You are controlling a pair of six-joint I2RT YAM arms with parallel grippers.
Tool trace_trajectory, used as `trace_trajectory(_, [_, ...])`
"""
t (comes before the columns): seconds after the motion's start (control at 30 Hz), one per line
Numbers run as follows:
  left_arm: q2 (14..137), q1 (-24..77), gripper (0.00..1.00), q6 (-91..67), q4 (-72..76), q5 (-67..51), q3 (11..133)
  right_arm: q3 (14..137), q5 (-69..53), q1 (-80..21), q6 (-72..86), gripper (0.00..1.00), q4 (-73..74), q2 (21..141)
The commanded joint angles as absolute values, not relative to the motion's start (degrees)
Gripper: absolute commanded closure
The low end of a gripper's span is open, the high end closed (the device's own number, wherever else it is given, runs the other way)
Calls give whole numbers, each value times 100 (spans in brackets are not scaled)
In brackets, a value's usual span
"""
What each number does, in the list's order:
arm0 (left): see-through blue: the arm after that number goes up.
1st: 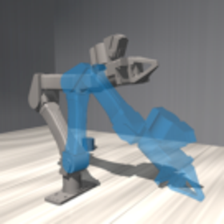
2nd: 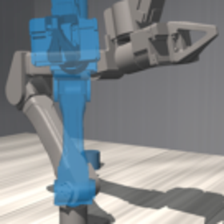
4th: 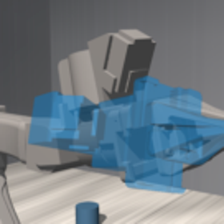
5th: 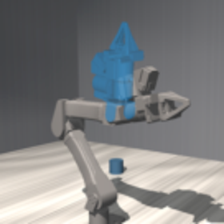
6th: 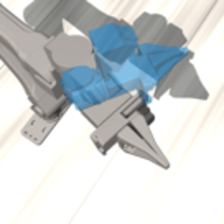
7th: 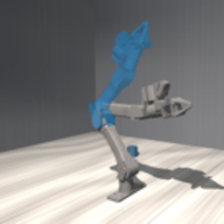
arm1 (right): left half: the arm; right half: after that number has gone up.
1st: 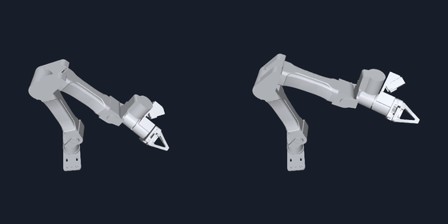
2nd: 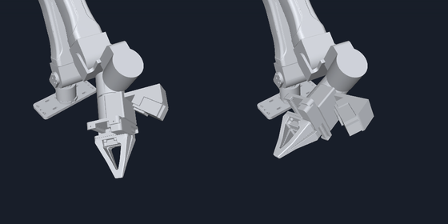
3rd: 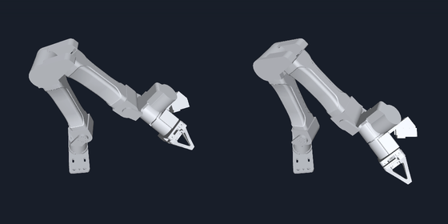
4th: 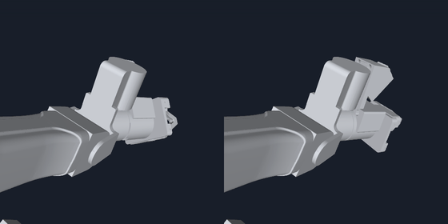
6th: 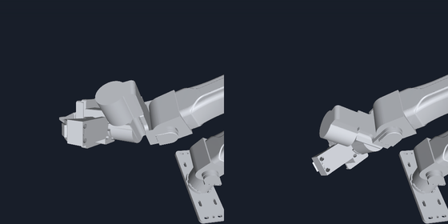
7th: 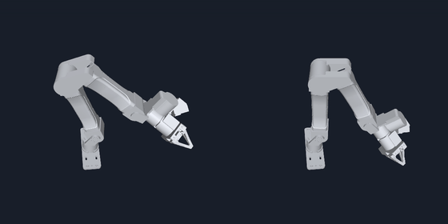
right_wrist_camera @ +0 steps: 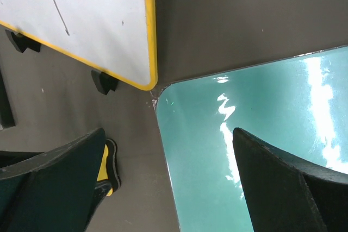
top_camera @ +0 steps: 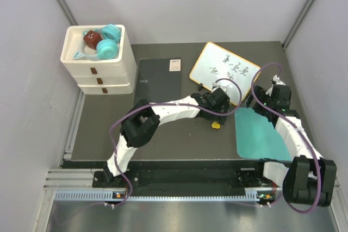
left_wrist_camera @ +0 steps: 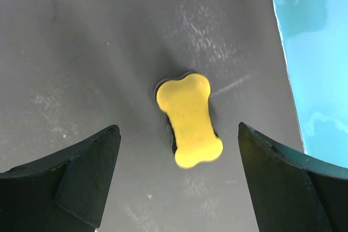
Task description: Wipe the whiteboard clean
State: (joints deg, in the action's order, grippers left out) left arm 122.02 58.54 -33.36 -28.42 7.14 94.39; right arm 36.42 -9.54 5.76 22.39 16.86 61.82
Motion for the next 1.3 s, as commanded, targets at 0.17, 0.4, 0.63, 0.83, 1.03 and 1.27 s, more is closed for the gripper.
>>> trace_trajectory(0.17, [12709,6214,12,-3577,-3173,1793,10099,3797,-1635,1028,2329,1,1345,6284])
trace_trajectory(0.4, [12727,6214,27,-3586,-3191,2004,10028,3771,-1749,1028,2312,1,1327,6293])
trace_trajectory(0.63, [12665,6214,31,-3568,-3173,2285,10002,3700,-1793,1028,2329,1,1318,6311])
trace_trajectory(0.83, [12691,6214,46,-3445,-3023,2311,10011,3700,-1775,1028,2312,1,1327,6302])
trace_trajectory(1.03, [12762,6214,52,-3375,-2971,2268,10002,3691,-1819,1028,2285,1,1336,6354])
trace_trajectory(1.27, [12797,6214,87,-3182,-3058,2425,9967,3639,-1863,1028,2242,1,1301,6354])
